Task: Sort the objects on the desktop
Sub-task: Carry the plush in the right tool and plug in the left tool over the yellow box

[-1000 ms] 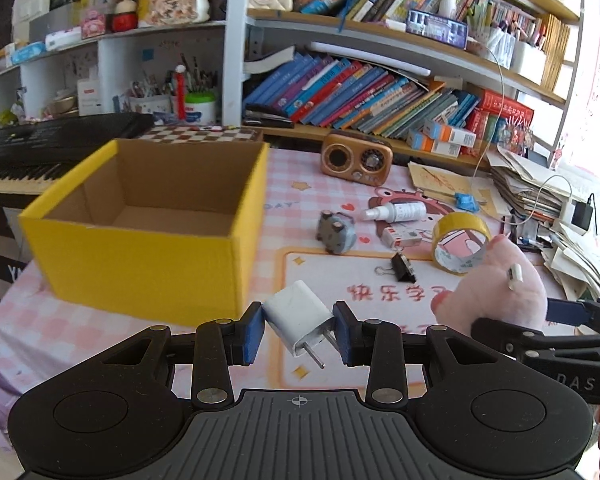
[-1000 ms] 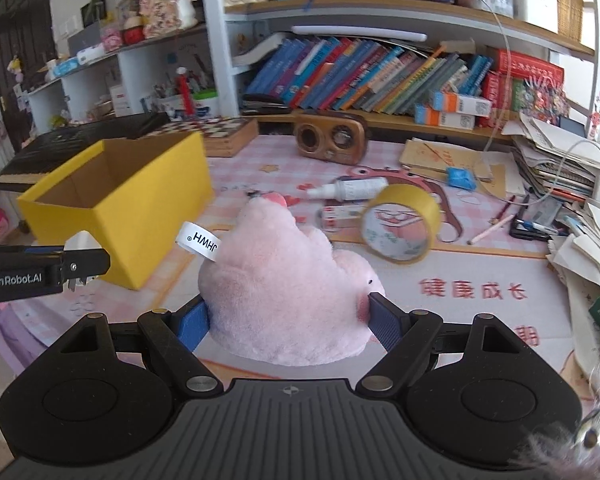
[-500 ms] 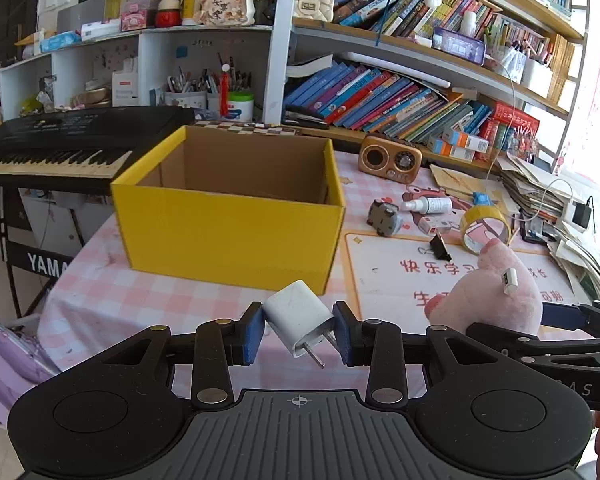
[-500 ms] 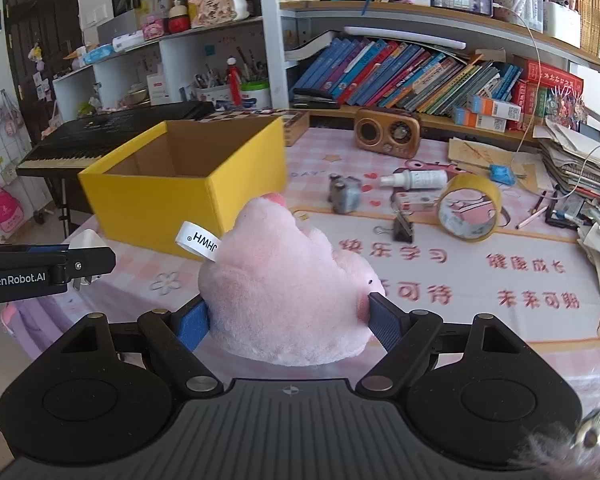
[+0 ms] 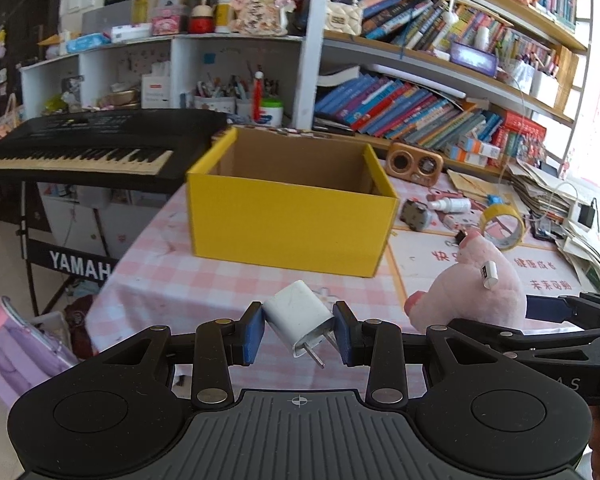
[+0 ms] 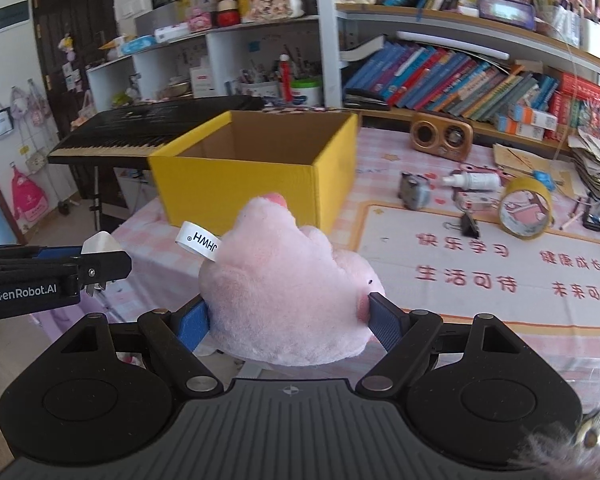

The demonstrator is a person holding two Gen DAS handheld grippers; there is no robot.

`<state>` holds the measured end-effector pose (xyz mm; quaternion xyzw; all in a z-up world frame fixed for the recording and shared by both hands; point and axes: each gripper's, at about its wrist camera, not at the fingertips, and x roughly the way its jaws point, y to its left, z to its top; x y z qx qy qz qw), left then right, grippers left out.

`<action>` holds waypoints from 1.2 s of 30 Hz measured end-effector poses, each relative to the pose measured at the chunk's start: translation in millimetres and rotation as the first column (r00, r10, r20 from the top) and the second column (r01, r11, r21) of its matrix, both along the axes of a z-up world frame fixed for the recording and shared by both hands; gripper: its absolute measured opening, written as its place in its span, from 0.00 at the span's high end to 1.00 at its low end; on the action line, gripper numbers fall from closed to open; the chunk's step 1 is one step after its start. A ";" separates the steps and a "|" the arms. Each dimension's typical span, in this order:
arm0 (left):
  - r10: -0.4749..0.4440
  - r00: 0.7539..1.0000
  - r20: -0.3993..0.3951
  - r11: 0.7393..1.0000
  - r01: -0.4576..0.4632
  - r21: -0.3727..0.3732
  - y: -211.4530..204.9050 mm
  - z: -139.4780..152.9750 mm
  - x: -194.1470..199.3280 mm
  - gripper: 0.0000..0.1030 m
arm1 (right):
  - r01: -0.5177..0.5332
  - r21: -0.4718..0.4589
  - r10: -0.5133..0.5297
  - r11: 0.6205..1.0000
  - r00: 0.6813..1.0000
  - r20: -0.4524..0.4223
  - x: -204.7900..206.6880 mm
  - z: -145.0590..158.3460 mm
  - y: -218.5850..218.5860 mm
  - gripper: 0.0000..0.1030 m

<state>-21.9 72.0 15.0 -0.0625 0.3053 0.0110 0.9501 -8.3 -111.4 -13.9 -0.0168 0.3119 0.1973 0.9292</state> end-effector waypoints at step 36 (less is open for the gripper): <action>0.056 0.992 0.112 0.998 -0.060 0.032 34.4 44.0 100.0 0.65 | -0.171 -0.007 0.170 0.985 0.972 0.161 120.9 60.9 36.4 0.22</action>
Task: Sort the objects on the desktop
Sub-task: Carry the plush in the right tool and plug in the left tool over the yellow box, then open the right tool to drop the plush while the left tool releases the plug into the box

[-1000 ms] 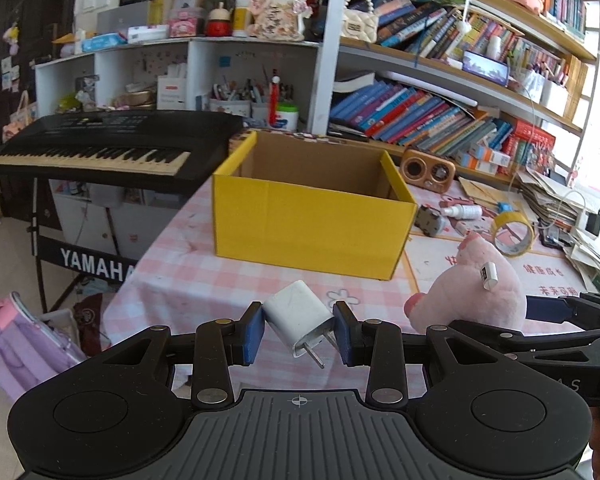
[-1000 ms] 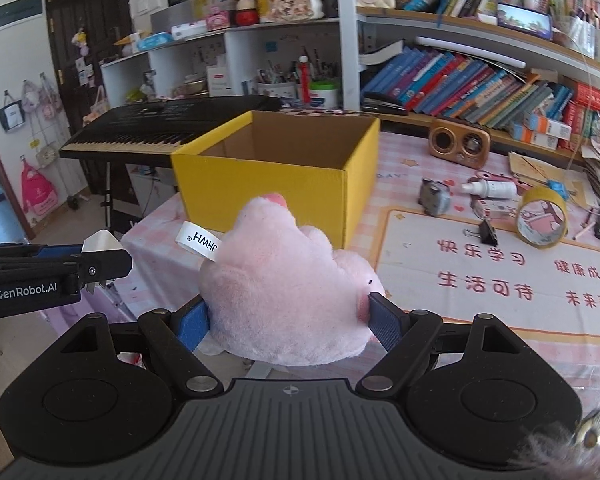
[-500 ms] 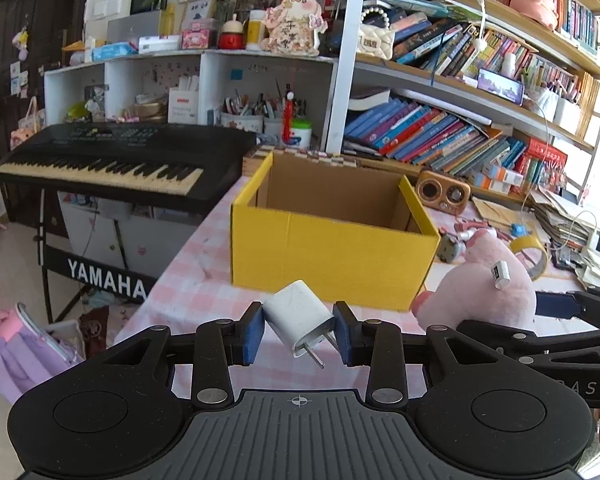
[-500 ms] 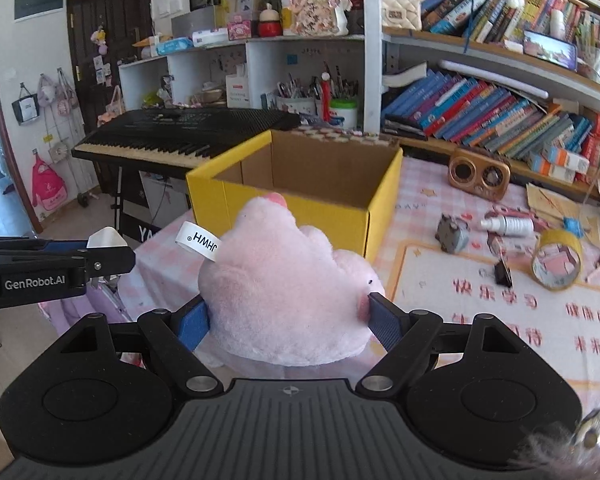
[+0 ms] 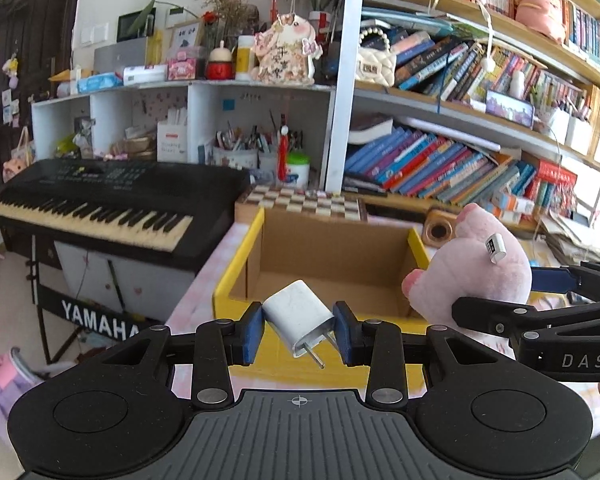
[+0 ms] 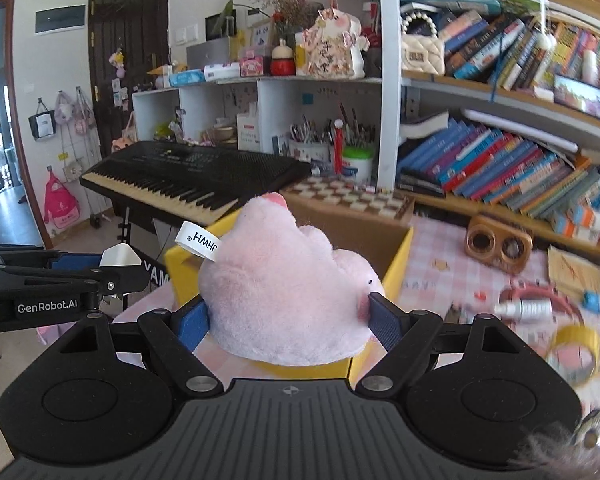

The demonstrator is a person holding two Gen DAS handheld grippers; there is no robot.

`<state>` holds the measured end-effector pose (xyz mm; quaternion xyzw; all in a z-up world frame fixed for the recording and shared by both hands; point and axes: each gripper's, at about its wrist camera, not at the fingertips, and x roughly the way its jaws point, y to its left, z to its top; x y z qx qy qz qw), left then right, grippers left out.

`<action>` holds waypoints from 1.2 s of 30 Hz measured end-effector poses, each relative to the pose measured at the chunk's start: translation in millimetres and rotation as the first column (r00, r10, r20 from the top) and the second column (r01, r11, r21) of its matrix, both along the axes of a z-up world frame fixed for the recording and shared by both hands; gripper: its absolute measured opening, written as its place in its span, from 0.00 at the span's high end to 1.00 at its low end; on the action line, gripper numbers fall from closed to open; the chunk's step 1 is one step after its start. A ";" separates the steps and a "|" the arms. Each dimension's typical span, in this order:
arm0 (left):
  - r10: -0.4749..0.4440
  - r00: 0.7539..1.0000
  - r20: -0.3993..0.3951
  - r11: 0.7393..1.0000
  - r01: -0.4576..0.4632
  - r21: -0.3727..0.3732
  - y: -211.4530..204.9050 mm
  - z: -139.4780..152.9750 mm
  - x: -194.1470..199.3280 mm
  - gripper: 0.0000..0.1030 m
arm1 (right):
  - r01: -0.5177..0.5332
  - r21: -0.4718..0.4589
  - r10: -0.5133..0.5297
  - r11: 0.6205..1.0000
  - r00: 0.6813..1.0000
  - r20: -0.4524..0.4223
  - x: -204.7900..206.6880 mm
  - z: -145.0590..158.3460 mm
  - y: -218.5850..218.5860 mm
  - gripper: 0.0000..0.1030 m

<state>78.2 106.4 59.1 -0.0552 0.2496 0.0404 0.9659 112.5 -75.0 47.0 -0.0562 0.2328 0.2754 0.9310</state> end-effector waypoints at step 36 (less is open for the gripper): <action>0.001 0.871 -0.492 0.997 0.038 0.070 8.0 -84.1 244.6 0.65 | -0.548 -0.500 0.377 0.670 0.832 -0.406 235.9 -96.2 108.9 0.21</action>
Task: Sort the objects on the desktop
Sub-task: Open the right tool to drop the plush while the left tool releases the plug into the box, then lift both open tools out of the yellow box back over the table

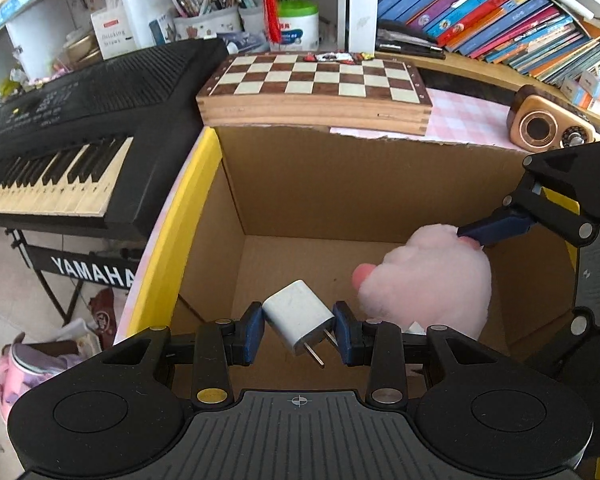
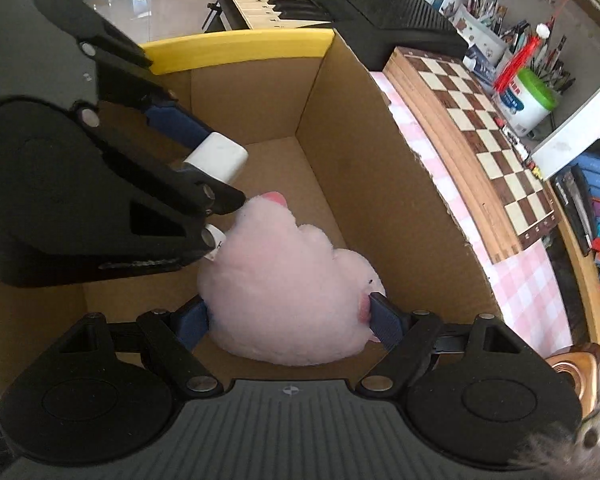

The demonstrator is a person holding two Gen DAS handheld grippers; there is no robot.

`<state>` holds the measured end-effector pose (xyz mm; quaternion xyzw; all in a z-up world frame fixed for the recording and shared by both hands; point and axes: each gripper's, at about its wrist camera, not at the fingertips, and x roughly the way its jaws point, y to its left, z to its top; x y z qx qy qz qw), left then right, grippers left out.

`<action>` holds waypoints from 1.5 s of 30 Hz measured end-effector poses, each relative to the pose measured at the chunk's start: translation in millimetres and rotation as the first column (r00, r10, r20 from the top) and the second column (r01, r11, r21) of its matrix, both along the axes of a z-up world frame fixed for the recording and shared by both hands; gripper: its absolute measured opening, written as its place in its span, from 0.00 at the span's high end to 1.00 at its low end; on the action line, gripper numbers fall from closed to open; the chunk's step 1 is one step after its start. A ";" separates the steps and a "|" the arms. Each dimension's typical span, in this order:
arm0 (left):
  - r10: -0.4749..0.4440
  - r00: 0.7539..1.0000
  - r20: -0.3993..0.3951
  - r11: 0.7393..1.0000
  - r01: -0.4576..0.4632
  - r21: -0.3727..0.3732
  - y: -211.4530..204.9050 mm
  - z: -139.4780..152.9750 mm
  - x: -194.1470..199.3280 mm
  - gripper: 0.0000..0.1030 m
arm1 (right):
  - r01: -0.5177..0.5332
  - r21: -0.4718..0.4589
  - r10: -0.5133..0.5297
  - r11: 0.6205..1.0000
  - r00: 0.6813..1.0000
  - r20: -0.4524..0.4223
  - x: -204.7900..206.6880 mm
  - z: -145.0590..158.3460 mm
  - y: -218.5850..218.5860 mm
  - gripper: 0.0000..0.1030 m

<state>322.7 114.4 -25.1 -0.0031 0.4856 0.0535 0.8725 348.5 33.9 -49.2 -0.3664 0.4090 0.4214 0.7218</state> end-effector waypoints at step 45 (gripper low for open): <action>-0.055 0.855 0.515 0.998 0.032 0.053 -25.5 126.8 -168.4 0.10 | 0.261 0.554 -0.460 0.790 0.850 0.255 -144.1 131.4 -126.8 0.10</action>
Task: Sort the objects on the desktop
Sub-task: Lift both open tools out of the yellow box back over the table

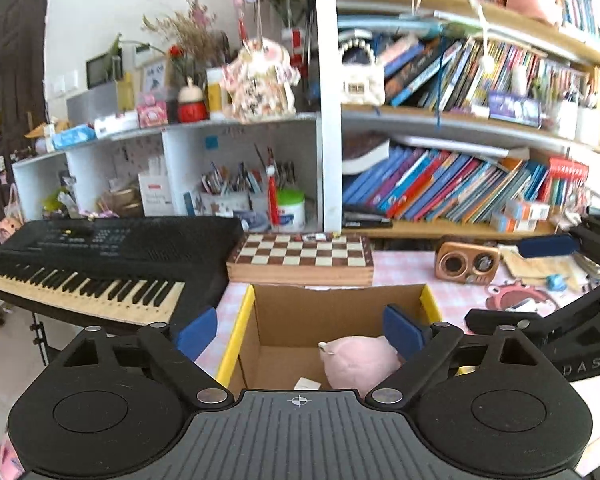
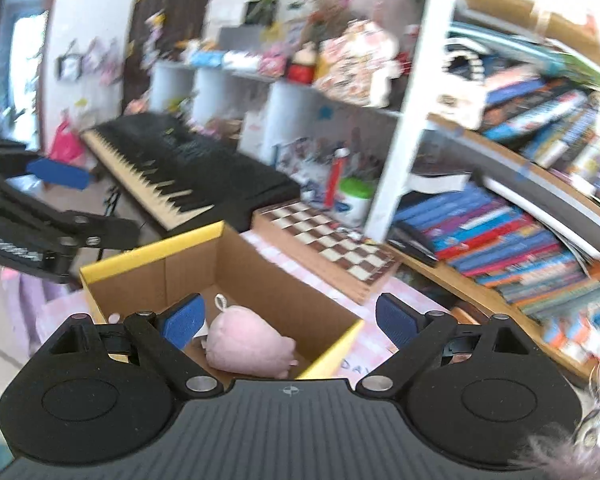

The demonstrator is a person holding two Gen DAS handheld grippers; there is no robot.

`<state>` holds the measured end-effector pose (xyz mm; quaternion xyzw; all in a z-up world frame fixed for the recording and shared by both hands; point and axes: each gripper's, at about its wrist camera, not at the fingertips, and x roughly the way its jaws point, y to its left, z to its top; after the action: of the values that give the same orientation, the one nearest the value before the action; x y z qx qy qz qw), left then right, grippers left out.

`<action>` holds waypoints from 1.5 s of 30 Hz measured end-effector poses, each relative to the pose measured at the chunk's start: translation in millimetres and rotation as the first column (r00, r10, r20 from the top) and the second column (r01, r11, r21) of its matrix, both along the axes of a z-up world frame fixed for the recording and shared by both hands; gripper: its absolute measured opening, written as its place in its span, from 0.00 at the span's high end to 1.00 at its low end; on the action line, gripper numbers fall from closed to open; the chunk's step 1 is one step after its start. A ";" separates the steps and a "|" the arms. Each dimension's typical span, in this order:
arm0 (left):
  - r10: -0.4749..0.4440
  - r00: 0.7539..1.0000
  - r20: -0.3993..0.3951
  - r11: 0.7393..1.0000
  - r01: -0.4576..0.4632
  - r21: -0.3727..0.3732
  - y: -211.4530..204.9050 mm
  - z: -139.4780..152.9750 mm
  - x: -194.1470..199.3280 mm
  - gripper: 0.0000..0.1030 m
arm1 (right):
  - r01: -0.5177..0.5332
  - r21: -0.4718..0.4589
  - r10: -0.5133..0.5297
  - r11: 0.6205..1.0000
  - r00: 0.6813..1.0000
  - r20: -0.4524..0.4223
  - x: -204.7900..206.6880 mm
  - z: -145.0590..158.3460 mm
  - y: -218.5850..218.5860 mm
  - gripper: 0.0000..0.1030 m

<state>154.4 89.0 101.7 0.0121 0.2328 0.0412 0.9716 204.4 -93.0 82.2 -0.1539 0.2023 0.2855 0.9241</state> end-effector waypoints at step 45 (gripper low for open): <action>-0.068 0.994 -0.090 0.997 0.064 -0.038 -53.5 -81.4 -133.5 0.07 | 0.535 0.043 -0.530 0.844 0.843 -0.090 -201.1 -93.0 -67.6 0.09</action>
<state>20.8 35.4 20.4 0.0047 0.2770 0.0043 0.9608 3.3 -160.5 -10.8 -0.0502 0.2619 0.0301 0.9633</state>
